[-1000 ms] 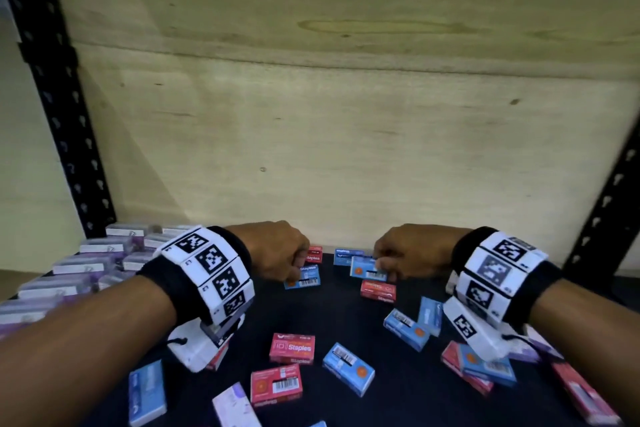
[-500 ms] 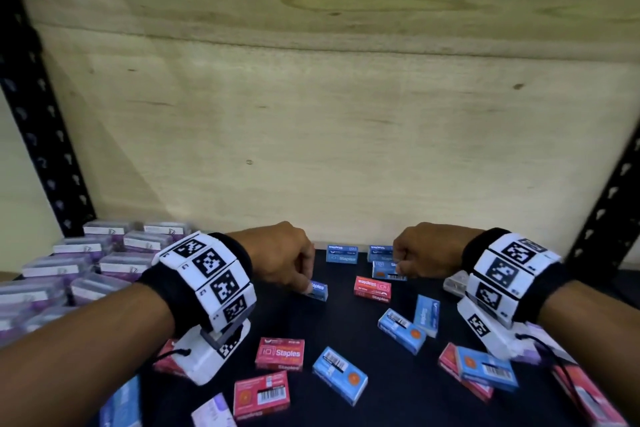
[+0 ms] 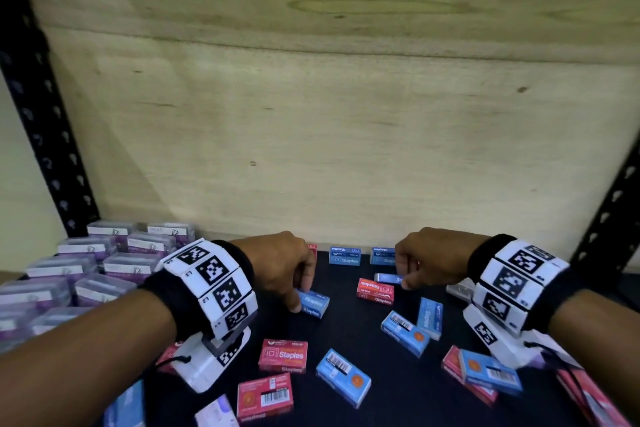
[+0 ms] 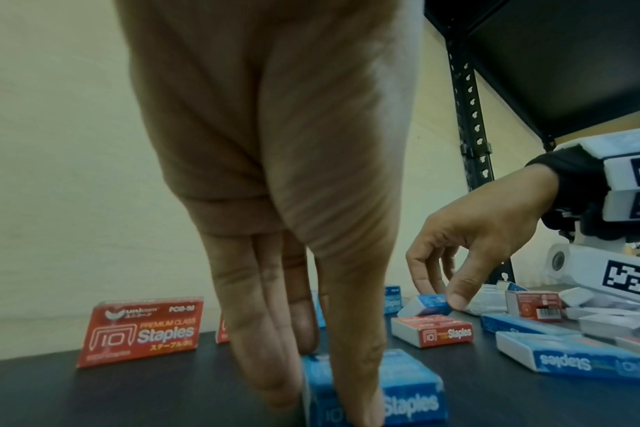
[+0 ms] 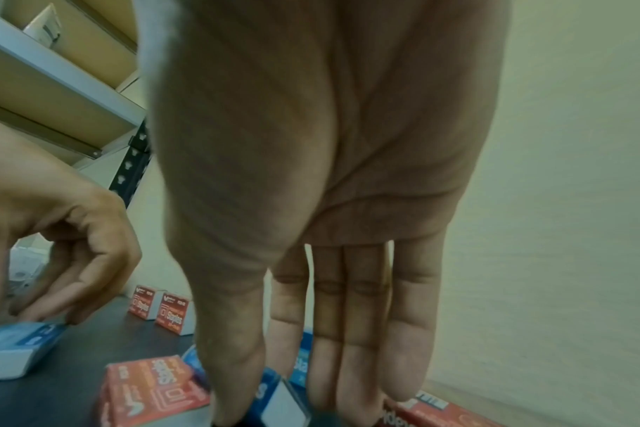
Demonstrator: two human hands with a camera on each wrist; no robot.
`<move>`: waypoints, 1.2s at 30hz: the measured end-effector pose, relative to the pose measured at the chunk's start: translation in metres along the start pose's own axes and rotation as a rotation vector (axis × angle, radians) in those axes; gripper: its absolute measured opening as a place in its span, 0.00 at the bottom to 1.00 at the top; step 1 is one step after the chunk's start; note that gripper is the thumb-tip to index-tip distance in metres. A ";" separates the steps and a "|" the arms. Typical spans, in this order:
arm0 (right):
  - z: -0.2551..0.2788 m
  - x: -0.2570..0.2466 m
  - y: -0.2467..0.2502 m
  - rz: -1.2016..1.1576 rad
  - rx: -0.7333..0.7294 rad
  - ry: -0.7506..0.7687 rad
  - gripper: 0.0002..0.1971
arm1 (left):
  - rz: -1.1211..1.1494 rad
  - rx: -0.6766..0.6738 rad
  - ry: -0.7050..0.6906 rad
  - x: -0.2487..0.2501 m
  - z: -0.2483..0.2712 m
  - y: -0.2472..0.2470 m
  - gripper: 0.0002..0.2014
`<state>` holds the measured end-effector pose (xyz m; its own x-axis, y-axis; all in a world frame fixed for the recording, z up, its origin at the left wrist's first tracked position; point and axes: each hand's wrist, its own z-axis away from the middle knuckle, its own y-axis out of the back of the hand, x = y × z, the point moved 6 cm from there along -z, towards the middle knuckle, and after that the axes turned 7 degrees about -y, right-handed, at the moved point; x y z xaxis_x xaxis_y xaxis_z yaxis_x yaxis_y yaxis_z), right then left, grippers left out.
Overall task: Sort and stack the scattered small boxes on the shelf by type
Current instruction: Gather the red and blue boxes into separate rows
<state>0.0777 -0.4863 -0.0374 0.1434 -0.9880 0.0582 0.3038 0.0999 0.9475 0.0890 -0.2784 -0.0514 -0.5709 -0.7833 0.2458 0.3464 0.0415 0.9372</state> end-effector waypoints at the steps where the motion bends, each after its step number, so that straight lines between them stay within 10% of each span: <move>1: 0.000 -0.001 -0.001 -0.005 -0.011 0.003 0.07 | 0.007 -0.010 -0.004 0.000 -0.001 -0.001 0.17; 12: -0.003 -0.007 -0.005 -0.050 -0.064 0.035 0.10 | -0.067 -0.078 -0.055 0.011 -0.001 -0.006 0.21; 19: -0.002 -0.008 -0.003 0.040 -0.067 0.002 0.29 | -0.079 -0.092 -0.056 0.009 0.000 -0.008 0.20; 22: -0.001 -0.009 -0.004 0.079 -0.070 -0.001 0.14 | -0.064 -0.087 -0.060 0.008 0.001 -0.007 0.16; 36: -0.014 0.002 0.013 0.073 0.077 -0.016 0.13 | -0.122 0.129 -0.039 0.038 -0.043 0.028 0.16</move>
<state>0.0946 -0.4851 -0.0296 0.1475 -0.9801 0.1328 0.2194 0.1633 0.9619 0.1089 -0.3332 -0.0268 -0.6321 -0.7630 0.1352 0.1760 0.0286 0.9840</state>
